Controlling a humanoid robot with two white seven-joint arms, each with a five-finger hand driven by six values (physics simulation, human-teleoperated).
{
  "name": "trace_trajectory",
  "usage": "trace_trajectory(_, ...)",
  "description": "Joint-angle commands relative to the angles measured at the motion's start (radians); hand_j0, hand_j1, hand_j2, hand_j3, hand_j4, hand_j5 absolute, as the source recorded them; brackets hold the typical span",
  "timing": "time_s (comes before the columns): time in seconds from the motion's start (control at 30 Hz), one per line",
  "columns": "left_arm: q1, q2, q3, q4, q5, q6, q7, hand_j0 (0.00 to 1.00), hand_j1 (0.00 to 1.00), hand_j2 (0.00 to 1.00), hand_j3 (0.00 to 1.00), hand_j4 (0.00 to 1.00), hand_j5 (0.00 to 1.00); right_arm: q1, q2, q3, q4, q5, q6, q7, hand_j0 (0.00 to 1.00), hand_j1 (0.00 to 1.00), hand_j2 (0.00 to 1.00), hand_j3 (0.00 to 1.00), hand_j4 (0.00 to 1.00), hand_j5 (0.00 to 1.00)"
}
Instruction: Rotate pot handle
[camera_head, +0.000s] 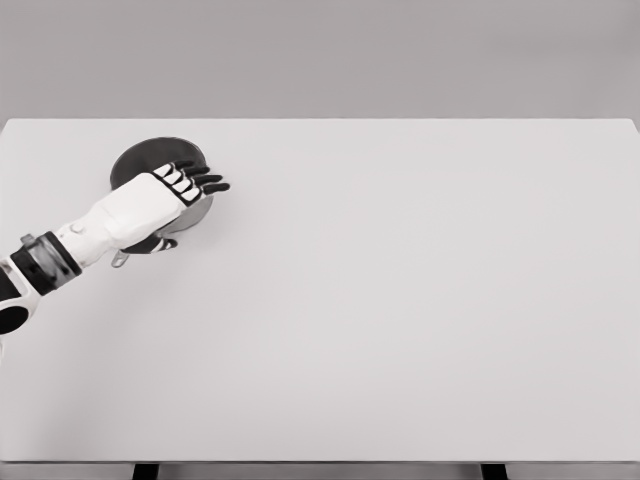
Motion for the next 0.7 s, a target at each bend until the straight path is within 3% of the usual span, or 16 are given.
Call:
trace_trajectory(0.0,0.000,0.004,0.005,0.002,0.007,0.001,0.001,1.00,1.00,1.00,1.00,1.00,1.00,0.000,0.000,0.000,0.000,0.000,0.000,0.000,1.00,1.00,1.00,1.00,1.00,1.00)
trace_trajectory(0.27,0.041,0.036,0.074,0.019,0.007,0.001,-0.002,1.00,1.00,1.00,1.00,1.00,1.00,0.000,0.000,0.000,0.000,0.000,0.000,0.000,1.00,1.00,1.00,1.00,1.00,1.00)
trace_trajectory(0.67,0.044,0.079,0.135,0.073,0.005,0.001,-0.003,1.00,1.00,1.00,1.00,1.00,1.00,0.002,0.000,0.000,0.000,0.000,0.000,0.001,1.00,1.00,1.00,1.00,1.00,1.00)
